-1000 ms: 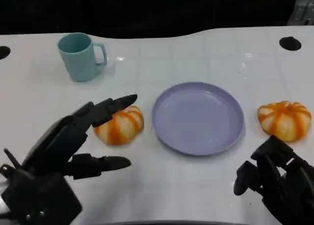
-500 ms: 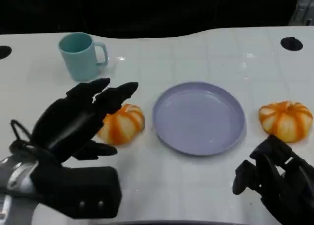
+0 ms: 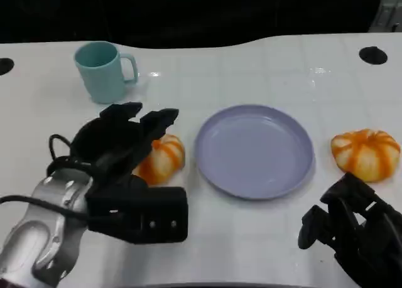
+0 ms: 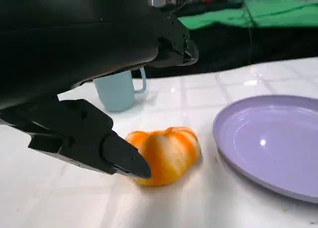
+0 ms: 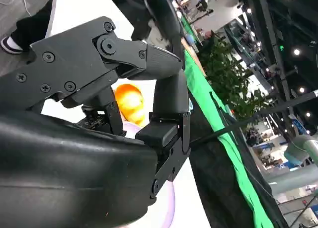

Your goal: Grasp the bread from the table and place it into the plate.

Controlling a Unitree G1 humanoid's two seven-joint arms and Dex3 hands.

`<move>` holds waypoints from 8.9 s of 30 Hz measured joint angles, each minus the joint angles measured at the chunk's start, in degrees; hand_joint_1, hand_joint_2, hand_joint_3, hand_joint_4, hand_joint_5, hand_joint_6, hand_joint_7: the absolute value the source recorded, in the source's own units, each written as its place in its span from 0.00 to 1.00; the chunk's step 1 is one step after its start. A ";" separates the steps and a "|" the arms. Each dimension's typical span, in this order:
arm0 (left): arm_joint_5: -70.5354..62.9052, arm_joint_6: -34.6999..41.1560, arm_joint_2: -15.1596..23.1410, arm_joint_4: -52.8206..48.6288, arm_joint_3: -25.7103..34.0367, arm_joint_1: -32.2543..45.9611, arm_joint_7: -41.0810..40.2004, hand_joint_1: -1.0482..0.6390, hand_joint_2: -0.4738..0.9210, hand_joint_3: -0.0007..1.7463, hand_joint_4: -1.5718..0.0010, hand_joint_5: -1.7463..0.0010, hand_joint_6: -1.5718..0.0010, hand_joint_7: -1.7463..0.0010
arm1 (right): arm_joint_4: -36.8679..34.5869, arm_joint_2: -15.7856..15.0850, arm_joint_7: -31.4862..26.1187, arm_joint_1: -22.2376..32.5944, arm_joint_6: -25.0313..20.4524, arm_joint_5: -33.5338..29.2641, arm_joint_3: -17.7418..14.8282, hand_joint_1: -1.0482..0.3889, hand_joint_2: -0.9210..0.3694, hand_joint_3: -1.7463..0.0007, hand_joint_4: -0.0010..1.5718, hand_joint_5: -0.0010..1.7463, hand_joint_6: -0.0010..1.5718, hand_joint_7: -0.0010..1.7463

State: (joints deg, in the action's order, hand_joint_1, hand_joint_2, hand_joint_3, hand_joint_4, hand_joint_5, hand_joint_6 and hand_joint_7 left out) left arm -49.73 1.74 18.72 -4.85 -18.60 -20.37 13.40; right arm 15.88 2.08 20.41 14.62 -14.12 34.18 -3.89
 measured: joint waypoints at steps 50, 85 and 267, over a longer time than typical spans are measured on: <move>5.60 -2.99 -14.04 -68.38 -14.36 -31.85 -15.62 0.47 0.94 0.00 0.94 0.98 0.87 0.99 | 1.88 0.16 -0.09 1.97 -0.95 0.86 -0.37 0.36 0.15 0.63 0.42 1.00 0.31 0.92; 7.74 -14.68 -12.17 -70.94 -13.08 -29.53 -42.01 0.56 0.99 0.11 0.45 0.00 0.65 0.03 | 2.10 0.11 -0.13 2.37 -1.39 1.11 -0.84 0.37 0.14 0.64 0.43 1.00 0.32 0.92; 90.07 26.93 -24.06 13.38 26.94 26.35 8.26 0.27 1.00 0.23 0.48 0.00 0.61 0.00 | 3.20 0.15 -1.87 2.90 -2.21 1.08 0.02 0.37 0.09 0.70 0.40 1.00 0.30 0.90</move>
State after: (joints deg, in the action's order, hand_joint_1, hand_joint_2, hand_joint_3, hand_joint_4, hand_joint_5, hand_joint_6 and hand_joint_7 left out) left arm 40.34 28.67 -5.34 8.54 8.35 5.99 21.66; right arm 19.08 2.22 18.54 17.52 -16.33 35.26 -3.87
